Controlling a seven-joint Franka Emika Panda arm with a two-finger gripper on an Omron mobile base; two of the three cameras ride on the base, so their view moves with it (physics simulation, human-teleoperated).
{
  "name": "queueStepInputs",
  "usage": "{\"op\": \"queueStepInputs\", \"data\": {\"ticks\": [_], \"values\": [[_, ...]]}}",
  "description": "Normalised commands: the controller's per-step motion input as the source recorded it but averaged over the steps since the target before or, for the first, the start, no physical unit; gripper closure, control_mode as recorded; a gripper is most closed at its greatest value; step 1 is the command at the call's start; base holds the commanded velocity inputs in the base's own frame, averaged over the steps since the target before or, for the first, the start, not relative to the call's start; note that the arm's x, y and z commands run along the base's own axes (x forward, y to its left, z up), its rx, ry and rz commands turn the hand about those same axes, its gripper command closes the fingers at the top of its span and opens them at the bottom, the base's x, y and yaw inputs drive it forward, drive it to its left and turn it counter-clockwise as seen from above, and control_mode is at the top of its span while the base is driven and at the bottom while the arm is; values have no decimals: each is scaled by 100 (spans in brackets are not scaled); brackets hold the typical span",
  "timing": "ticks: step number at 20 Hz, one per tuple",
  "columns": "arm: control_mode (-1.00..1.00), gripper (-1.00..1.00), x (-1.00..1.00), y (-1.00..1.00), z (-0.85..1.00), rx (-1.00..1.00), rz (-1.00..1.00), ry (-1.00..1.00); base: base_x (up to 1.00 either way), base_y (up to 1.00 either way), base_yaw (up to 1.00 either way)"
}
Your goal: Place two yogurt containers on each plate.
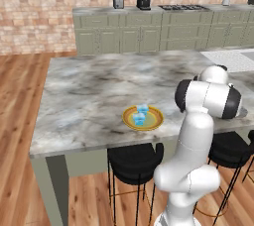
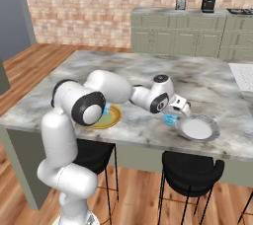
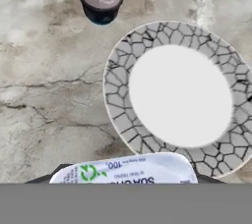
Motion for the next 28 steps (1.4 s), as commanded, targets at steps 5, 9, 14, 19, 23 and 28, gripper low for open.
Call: {"op": "queueStepInputs", "data": {"ticks": [5,9,14,19,23,28], "values": [[-100,100,12,-88,0,-1,-7,0,0,0,0],[-100,100,1,-95,0,17,-1,0,0,0,0],[-100,100,22,-67,-3,10,0,4,0,0,0],[-100,100,20,-26,-25,0,0,0,0,0,0],[-100,100,18,23,-35,0,0,0,0,0,0],[-100,100,9,11,-24,0,0,0,0,0,0]]}}
